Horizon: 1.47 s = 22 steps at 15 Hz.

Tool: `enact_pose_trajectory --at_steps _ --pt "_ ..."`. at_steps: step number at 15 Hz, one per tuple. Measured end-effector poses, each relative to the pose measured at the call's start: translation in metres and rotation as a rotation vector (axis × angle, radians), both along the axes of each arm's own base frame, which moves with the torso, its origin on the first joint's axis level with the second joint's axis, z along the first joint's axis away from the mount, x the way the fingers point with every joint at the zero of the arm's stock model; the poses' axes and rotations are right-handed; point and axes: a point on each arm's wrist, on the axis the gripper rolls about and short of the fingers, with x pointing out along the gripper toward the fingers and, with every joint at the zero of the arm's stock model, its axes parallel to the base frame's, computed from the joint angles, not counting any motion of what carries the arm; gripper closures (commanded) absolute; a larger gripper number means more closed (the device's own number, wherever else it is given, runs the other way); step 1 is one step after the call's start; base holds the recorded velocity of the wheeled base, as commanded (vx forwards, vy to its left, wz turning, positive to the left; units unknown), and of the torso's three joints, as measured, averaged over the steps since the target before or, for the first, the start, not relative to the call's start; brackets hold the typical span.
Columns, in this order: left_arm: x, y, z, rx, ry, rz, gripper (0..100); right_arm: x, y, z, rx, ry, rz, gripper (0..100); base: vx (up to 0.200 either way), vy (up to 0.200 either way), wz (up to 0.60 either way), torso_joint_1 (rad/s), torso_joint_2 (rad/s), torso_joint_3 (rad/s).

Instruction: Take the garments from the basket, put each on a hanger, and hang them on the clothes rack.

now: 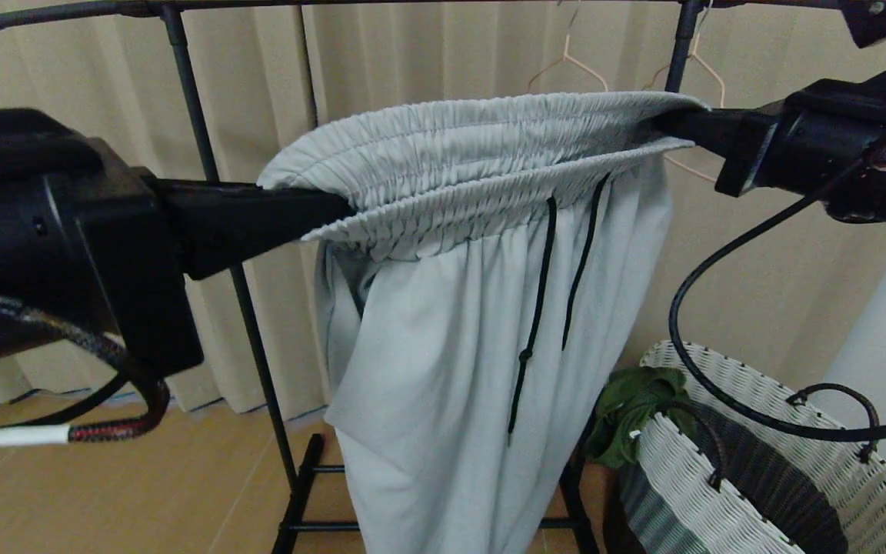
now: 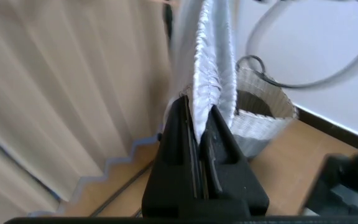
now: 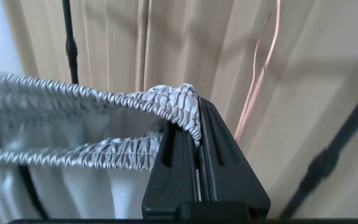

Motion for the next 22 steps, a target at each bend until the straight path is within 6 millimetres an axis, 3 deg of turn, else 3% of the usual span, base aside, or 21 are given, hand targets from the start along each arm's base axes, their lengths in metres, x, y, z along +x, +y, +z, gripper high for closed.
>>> enact_pose_trajectory --at_steps 5,9,13,22 --pt "0.037 0.006 0.030 -0.037 -0.069 0.197 100 -0.047 -0.016 0.014 -0.019 0.050 0.001 100 0.000 0.000 0.00 0.000 0.00 0.000" --pt "0.066 -0.005 0.025 -0.031 -0.052 0.374 100 -0.077 -0.022 0.004 -0.029 0.074 0.030 100 0.000 0.000 0.00 0.000 0.00 0.000" --pt "0.077 -0.013 0.012 0.008 -0.018 0.378 100 -0.084 -0.022 -0.002 -0.033 0.078 0.041 100 0.000 0.000 0.00 0.000 0.00 0.000" --pt "0.076 -0.013 0.007 0.022 -0.005 0.376 100 -0.084 -0.024 0.005 -0.024 0.054 0.032 100 0.000 0.000 0.00 0.000 0.00 0.000"
